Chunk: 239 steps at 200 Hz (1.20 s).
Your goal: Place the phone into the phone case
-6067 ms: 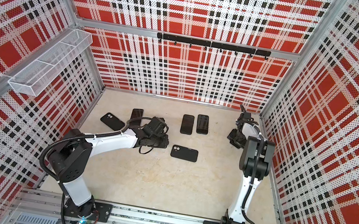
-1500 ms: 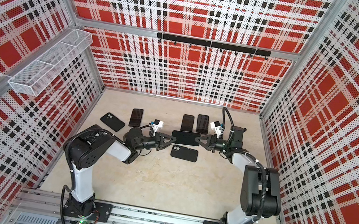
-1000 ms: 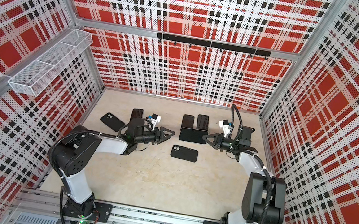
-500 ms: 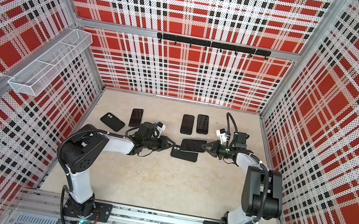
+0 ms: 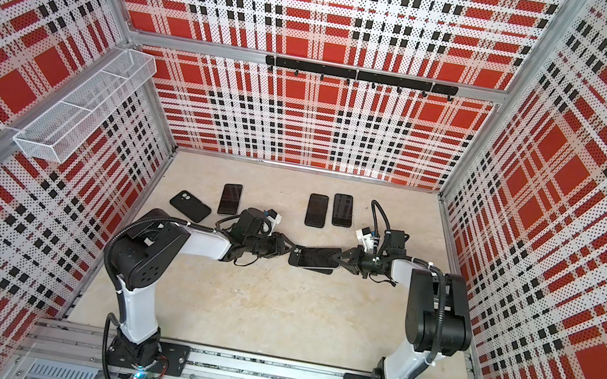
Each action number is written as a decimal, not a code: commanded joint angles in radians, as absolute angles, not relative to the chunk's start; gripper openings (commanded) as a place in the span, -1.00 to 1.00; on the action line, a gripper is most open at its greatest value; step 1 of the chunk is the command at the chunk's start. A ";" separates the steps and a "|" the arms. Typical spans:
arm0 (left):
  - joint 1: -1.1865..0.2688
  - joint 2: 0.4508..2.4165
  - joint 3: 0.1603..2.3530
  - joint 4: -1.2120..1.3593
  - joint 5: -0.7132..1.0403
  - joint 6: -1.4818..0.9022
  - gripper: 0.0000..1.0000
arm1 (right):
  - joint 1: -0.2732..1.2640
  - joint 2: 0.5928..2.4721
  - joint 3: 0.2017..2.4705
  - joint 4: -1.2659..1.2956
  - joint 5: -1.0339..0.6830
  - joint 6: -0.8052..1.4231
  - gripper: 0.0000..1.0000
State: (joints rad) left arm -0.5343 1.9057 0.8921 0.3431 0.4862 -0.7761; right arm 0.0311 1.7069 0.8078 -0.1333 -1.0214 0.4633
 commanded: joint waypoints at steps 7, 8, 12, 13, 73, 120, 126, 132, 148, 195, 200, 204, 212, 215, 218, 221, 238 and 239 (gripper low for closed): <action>-0.546 1.924 0.911 0.318 0.466 -0.752 -0.26 | 0.033 1.736 0.819 -0.100 -0.978 0.450 -1.00; -0.546 1.924 0.912 0.318 0.466 -0.752 -0.26 | 0.034 1.737 0.820 -0.100 -0.978 0.450 -1.00; -0.548 1.926 0.913 0.318 0.466 -0.752 -0.27 | 0.034 1.739 0.820 -0.100 -0.975 0.450 -1.00; -0.549 1.926 0.912 0.319 0.466 -0.752 -0.27 | 0.035 1.740 0.821 -0.100 -0.974 0.450 -1.00; -0.566 1.937 0.920 0.318 0.465 -0.756 -0.36 | 0.053 1.781 0.845 -0.136 -0.916 0.430 -1.00; -0.578 1.939 0.919 0.324 0.466 -0.766 -0.38 | 0.087 1.809 0.847 -0.120 -0.897 0.444 -1.00; -0.578 1.940 0.916 0.331 0.473 -0.770 -0.37 | 0.089 1.815 0.849 -0.120 -0.896 0.443 -1.00; -0.580 1.941 0.915 0.338 0.477 -0.774 -0.35 | 0.090 1.819 0.851 -0.120 -0.896 0.446 -1.00; -0.586 1.942 0.915 0.338 0.475 -0.776 -0.31 | 0.098 1.830 0.852 -0.118 -0.895 0.451 -1.00; -0.610 1.942 0.916 0.342 0.474 -0.786 -0.29 | 0.135 1.887 0.865 -0.107 -0.884 0.466 -1.00; -0.610 1.941 0.919 0.342 0.474 -0.787 -0.28 | 0.140 1.893 0.868 -0.107 -0.882 0.466 -1.00; -0.612 1.941 0.920 0.342 0.475 -0.787 -0.28 | 0.143 1.897 0.870 -0.107 -0.881 0.466 -1.00; -0.614 1.940 0.919 0.342 0.476 -0.787 -0.27 | 0.149 1.903 0.874 -0.110 -0.879 0.466 -1.00; -0.614 1.939 0.921 0.342 0.476 -0.787 -0.26 | 0.152 1.904 0.876 -0.113 -0.879 0.466 -1.00; -0.615 1.939 0.922 0.342 0.477 -0.787 -0.26 | 0.152 1.906 0.877 -0.117 -0.879 0.461 -1.00; -0.615 1.940 0.921 0.342 0.477 -0.787 -0.26 | 0.153 1.906 0.880 -0.122 -0.878 0.458 -1.00; -0.617 1.942 0.933 0.309 0.457 -0.766 -0.25 | 0.154 1.897 0.896 -0.168 -0.854 0.432 -1.00; -0.617 1.943 0.935 0.305 0.454 -0.764 -0.25 | 0.154 1.897 0.897 -0.170 -0.851 0.430 -1.00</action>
